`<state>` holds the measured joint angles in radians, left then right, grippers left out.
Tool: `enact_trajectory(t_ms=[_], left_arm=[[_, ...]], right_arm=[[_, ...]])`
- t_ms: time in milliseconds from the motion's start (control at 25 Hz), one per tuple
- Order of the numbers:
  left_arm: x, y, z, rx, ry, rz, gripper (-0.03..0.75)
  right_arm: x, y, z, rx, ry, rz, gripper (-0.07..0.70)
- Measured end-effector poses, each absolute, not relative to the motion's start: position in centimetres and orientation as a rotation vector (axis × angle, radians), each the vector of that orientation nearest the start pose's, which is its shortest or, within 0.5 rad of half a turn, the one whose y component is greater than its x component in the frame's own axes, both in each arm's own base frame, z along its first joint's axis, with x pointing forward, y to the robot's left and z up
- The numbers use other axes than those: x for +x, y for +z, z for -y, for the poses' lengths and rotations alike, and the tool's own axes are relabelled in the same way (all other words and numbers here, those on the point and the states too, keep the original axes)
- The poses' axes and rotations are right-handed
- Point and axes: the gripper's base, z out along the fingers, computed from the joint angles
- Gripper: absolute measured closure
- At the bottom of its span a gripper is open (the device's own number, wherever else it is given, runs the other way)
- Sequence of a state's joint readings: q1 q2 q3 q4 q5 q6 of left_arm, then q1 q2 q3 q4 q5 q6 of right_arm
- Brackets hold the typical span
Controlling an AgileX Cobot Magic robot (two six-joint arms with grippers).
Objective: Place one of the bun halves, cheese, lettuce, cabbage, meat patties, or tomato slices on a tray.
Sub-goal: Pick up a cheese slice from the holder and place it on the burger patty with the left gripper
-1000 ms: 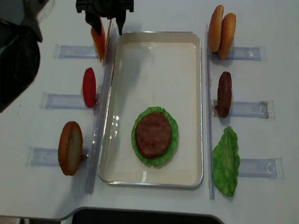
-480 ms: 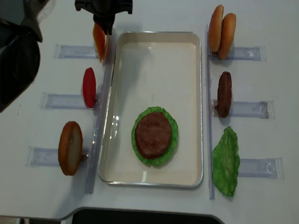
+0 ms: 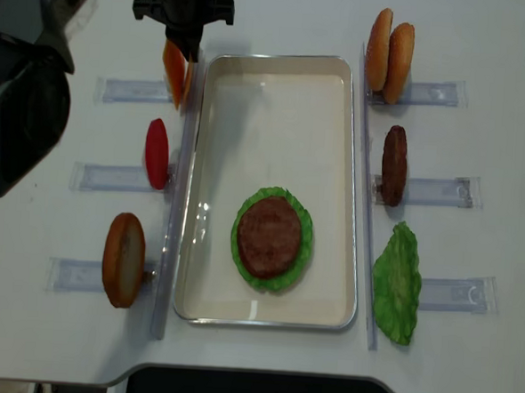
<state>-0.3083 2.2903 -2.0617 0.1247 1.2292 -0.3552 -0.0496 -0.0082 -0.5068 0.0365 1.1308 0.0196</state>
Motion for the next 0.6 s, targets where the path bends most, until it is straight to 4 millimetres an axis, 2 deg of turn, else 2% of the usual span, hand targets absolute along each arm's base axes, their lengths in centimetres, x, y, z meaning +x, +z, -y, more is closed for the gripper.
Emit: enact_trajectory(t_ms=[280,600], left_arm=[[46.6,23.2,14.3,-0.001,-0.044,-2.868,0.689],[45.5,26.0,16.1,0.081,-0.371,-2.847,0.689]], right_arm=[[-1.0,27.4,-0.4,0.069,0.026,-2.098,0.092],[-1.0,27.4,-0.4,0.069,0.026,-2.098,0.092]])
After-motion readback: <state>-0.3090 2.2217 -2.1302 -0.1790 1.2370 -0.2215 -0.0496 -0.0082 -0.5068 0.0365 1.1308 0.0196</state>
